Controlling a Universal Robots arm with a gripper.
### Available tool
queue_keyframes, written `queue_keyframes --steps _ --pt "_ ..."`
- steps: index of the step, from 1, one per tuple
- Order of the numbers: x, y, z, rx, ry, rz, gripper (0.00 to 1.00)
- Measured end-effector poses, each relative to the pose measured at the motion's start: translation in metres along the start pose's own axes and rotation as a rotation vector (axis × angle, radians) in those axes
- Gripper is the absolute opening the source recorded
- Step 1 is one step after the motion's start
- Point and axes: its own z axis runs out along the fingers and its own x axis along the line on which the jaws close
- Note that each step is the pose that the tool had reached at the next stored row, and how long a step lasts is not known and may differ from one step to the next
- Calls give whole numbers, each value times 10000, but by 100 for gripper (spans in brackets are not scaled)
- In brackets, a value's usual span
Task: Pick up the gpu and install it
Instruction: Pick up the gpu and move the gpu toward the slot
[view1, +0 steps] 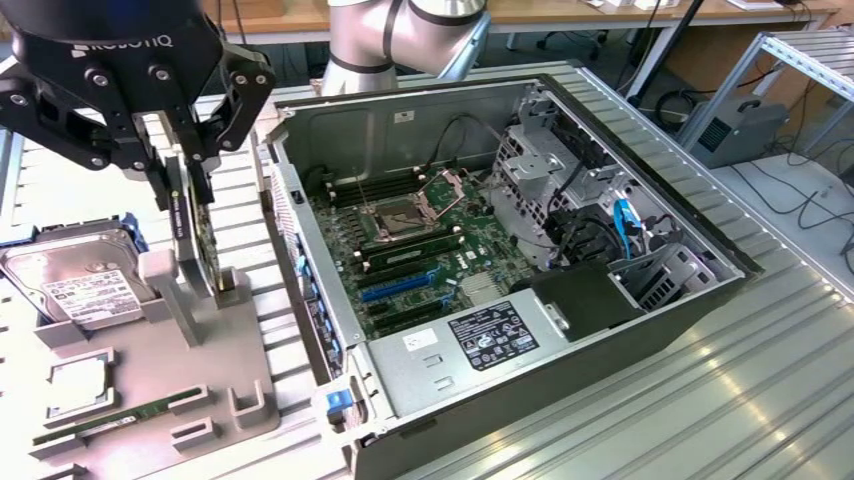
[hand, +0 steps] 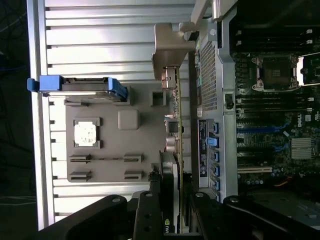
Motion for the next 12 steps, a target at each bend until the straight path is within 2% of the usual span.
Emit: queue_keyframes --steps 5,12 --pt "-25 2 0 1 2 -2 27" --pt "-230 8 6 0 1 -1 27"
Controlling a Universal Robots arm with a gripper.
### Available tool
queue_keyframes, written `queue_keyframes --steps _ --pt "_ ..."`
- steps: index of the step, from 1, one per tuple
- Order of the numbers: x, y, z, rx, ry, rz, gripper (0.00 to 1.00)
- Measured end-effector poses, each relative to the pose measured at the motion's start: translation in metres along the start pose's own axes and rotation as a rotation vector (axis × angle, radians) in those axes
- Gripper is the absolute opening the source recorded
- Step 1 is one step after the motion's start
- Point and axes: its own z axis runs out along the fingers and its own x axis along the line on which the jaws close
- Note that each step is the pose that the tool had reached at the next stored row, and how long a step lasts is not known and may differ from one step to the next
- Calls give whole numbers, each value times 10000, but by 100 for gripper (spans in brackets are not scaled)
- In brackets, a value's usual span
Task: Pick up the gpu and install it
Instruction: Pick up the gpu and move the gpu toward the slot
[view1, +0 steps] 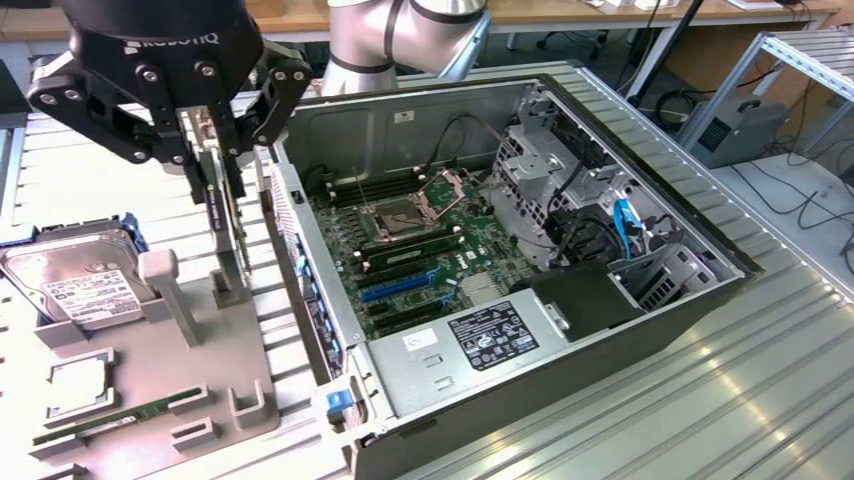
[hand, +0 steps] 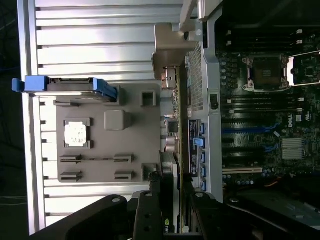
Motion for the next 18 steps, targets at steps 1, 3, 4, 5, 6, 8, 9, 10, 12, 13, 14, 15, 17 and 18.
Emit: queue_keyframes --steps 1,3,4,5,6,8,9,10,12,13,14,15,17,18 --pt "-23 1 0 1 0 0 27" --pt "-127 4 3 1 1 1 27" --pt "-174 6 4 0 0 1 27" --pt "-227 8 6 0 0 0 27" --pt "-273 10 7 1 1 0 27" --pt "-326 12 8 0 0 1 27" --pt "-355 13 9 1 0 1 27" --pt "-386 13 10 1 0 1 27" --pt "-495 17 13 0 0 0 27" --pt "-522 18 13 1 1 0 27" --pt "-554 20 14 0 0 1 27" --pt "-589 21 15 0 0 1 27" --pt "-668 23 17 1 0 0 27" --pt "-699 24 18 1 0 0 27"
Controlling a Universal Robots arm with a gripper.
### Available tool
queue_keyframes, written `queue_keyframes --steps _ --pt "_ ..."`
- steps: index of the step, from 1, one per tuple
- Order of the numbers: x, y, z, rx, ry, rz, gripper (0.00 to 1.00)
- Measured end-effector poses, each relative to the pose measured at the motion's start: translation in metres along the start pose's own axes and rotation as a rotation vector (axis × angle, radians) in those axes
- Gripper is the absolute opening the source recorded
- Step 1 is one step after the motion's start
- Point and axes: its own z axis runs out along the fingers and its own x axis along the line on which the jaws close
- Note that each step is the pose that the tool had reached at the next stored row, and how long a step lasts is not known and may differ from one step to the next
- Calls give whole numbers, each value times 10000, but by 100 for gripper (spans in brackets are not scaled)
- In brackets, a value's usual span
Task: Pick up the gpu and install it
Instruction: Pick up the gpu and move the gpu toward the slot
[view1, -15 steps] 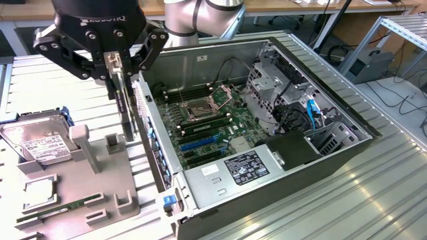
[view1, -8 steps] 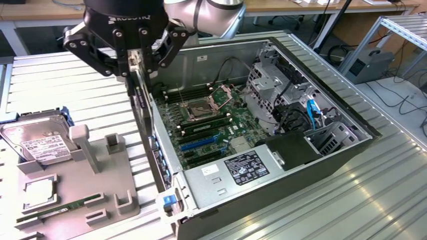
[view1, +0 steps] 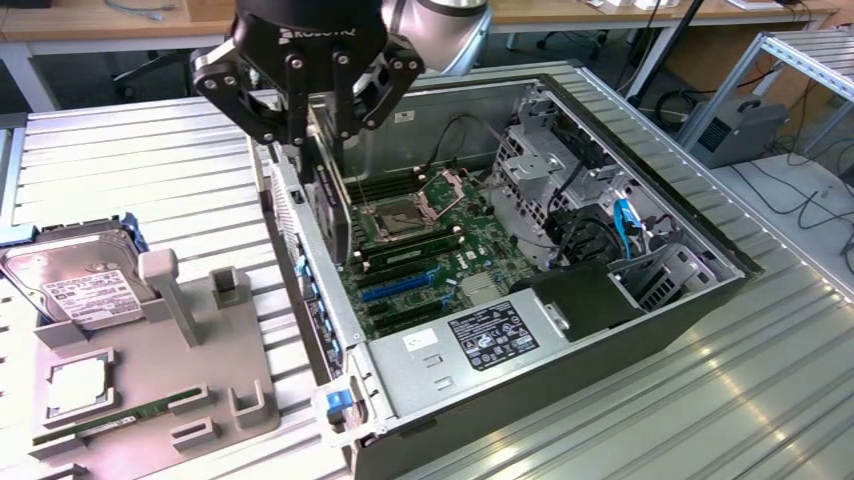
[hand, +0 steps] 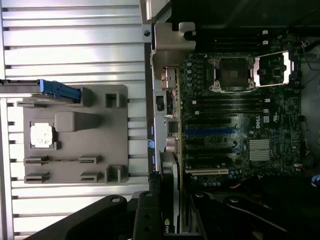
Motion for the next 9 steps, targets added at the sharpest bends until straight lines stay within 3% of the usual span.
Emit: queue_keyframes --steps 9 --pt "-416 14 11 -1 0 0 27"
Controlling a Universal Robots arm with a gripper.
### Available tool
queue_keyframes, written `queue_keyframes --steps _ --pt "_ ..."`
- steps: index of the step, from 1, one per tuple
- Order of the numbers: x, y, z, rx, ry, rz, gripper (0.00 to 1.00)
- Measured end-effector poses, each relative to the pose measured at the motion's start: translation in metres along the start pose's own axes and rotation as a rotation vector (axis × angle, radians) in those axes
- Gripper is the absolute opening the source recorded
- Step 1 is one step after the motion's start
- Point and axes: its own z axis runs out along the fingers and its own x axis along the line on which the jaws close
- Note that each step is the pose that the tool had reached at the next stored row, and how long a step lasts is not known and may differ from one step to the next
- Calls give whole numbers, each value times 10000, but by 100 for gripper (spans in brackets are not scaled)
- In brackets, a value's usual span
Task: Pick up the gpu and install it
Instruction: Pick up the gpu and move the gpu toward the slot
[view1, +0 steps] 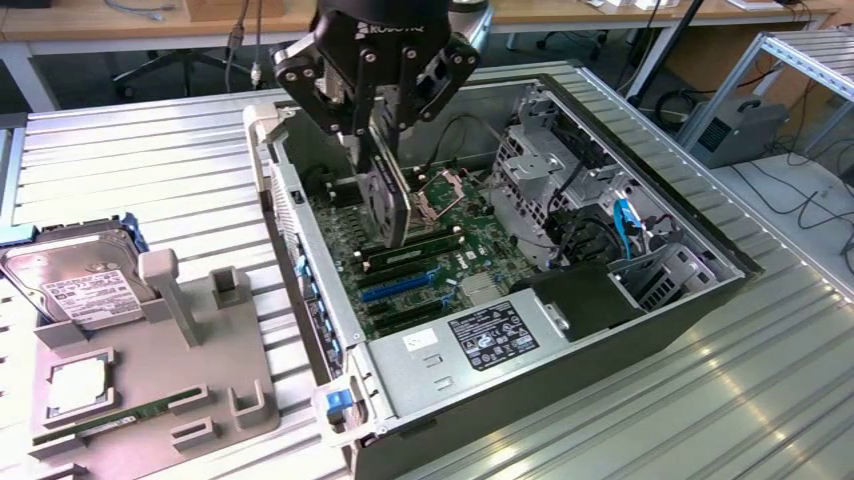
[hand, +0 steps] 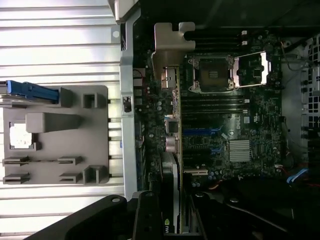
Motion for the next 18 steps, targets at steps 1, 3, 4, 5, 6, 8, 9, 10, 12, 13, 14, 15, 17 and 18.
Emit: queue_keyframes --steps 1,3,4,5,6,8,9,10,12,13,14,15,17,18 --pt "-42 2 1 1 0 1 27" --pt "-150 5 3 1 0 0 27" --pt "-199 7 5 1 0 1 27" --pt "-241 9 5 2 1 0 27" --pt "-300 11 7 2 0 0 27" --pt "-408 15 11 0 0 1 27" --pt "-443 16 11 1 0 1 27" --pt "-500 18 13 1 0 0 27" --pt "-583 21 15 0 0 0 27" --pt "-625 23 16 1 0 0 27" --pt "-645 24 17 1 0 0 27" --pt "-660 24 17 1 1 0 27" --pt "-663 24 17 0 0 1 27" --pt "-664 25 17 1 0 1 27"
